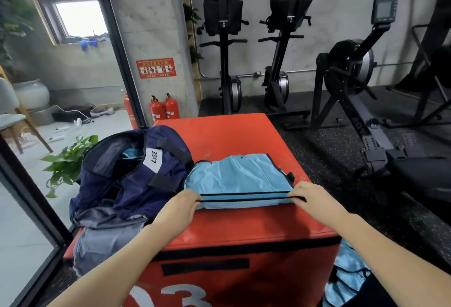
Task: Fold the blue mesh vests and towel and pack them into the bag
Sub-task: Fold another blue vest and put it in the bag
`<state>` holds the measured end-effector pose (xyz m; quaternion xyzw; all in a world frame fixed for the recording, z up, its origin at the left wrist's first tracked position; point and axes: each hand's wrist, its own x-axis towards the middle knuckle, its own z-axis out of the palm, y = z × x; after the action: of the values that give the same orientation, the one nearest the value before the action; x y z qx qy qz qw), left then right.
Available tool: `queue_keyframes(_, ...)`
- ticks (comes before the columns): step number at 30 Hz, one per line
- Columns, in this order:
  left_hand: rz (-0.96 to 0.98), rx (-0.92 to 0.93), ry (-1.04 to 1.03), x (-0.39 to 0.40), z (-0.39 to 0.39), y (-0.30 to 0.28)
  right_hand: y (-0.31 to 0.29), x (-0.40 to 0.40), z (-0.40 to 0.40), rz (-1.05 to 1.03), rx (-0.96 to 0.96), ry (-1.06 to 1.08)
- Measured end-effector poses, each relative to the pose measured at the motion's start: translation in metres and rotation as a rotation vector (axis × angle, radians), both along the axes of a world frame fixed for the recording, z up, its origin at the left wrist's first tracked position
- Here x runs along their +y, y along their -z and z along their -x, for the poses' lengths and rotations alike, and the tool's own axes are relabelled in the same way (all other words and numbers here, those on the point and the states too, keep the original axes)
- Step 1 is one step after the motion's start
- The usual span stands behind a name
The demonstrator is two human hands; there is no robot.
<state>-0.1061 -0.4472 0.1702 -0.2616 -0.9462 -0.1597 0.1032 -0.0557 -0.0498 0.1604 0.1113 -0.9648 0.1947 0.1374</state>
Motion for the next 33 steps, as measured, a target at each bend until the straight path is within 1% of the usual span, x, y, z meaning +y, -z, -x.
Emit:
queue_keyframes(2, -0.07, 0.056, -0.03, 0.002, 0.007, -0.03, -0.018, 0.0, 0.004, 0.062, 0.096, 0.039)
queue_keyframes(4, -0.158, 0.103, -0.086, 0.006, 0.016, -0.069, -0.049, 0.001, 0.01, 0.104, 0.159, 0.076)
queue_keyframes(7, -0.279, 0.172, -0.148, 0.014, 0.022, -0.141, -0.111, 0.001, 0.015, 0.151, 0.19, 0.167)
queue_keyframes(9, -0.321, 0.23, -0.167, 0.02, 0.021, -0.193, -0.157, -0.001, 0.017, 0.197, 0.288, 0.213)
queue_keyframes(12, -0.407, 0.339, -0.197, 0.027, 0.01, -0.273, -0.236, -0.006, 0.015, 0.395, 0.416, 0.279)
queue_keyframes(14, -0.469, 0.393, -0.201, 0.027, 0.003, -0.324, -0.29, -0.011, 0.006, 0.586, 0.454, 0.266)
queue_keyframes(15, -0.502, 0.409, -0.205, 0.024, 0.0, -0.348, -0.316, -0.012, 0.0, 0.649, 0.474, 0.253)
queue_keyframes(17, -0.548, 0.422, -0.207, 0.019, -0.007, -0.393, -0.363, -0.015, -0.013, 0.697, 0.511, 0.243)
queue_keyframes(20, -0.554, 0.478, -0.188, 0.013, -0.023, -0.445, -0.42, -0.019, -0.035, 0.703, 0.53, 0.225)
queue_keyframes(25, -0.631, 0.466, -0.124, 0.001, -0.039, -0.494, -0.47, -0.014, -0.052, 0.762, 0.509, 0.216)
queue_keyframes(28, -0.607, 0.45, -0.11, -0.005, -0.037, -0.505, -0.481, -0.013, -0.053, 0.745, 0.444, 0.203)
queue_keyframes(30, -0.589, 0.418, -0.093, -0.011, -0.033, -0.504, -0.482, -0.012, -0.051, 0.794, 0.376, 0.16)
queue_keyframes(33, -0.549, 0.372, -0.098, -0.019, -0.02, -0.494, -0.476, -0.007, -0.038, 0.806, 0.21, 0.108)
